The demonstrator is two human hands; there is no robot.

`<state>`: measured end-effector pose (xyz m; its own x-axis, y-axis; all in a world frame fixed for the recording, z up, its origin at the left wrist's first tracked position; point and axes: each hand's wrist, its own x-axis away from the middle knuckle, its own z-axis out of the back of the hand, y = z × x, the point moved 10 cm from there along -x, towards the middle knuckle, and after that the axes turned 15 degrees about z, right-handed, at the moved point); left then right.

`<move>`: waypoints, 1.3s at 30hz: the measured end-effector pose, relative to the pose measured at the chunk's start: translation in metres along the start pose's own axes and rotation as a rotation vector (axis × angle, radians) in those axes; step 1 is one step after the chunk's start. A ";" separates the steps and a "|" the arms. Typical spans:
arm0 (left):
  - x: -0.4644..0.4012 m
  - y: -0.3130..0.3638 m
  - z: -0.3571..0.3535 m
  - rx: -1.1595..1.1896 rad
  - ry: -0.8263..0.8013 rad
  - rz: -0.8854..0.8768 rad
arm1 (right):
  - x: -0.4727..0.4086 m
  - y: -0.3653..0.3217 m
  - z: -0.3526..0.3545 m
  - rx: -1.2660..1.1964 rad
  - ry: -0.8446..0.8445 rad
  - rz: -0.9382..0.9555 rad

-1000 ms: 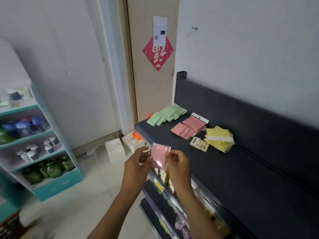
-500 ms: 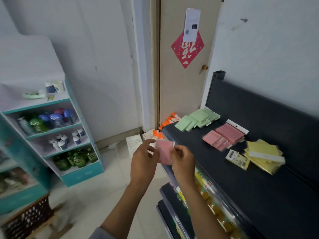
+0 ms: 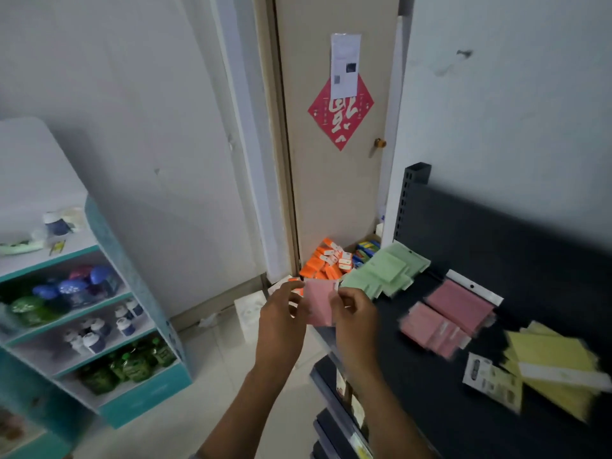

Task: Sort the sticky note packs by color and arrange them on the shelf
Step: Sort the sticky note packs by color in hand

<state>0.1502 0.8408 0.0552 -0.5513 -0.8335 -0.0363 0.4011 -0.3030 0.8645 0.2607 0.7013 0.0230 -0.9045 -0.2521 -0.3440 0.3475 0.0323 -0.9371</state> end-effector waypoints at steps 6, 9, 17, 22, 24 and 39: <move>-0.023 0.031 -0.063 0.002 -0.166 -0.063 | -0.034 0.012 0.053 0.100 0.119 -0.014; -0.026 0.039 -0.091 -0.004 -0.235 -0.092 | -0.039 0.024 0.075 0.151 0.168 -0.031; -0.019 0.060 -0.161 -0.047 -0.432 -0.177 | -0.034 0.037 0.135 0.331 0.322 -0.078; -0.009 0.073 -0.205 -0.061 -0.586 -0.303 | -0.026 0.051 0.167 0.520 0.409 -0.146; -0.003 0.077 -0.218 -0.076 -0.656 -0.353 | -0.019 0.056 0.177 0.581 0.456 -0.163; -0.003 0.084 -0.212 0.028 -0.781 -0.510 | 0.023 0.054 0.171 0.750 0.599 -0.276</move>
<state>0.3408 0.7198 0.0212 -0.9957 -0.0524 -0.0758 -0.0369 -0.5269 0.8491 0.3015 0.5316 -0.0254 -0.8807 0.3772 -0.2865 -0.0139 -0.6251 -0.7804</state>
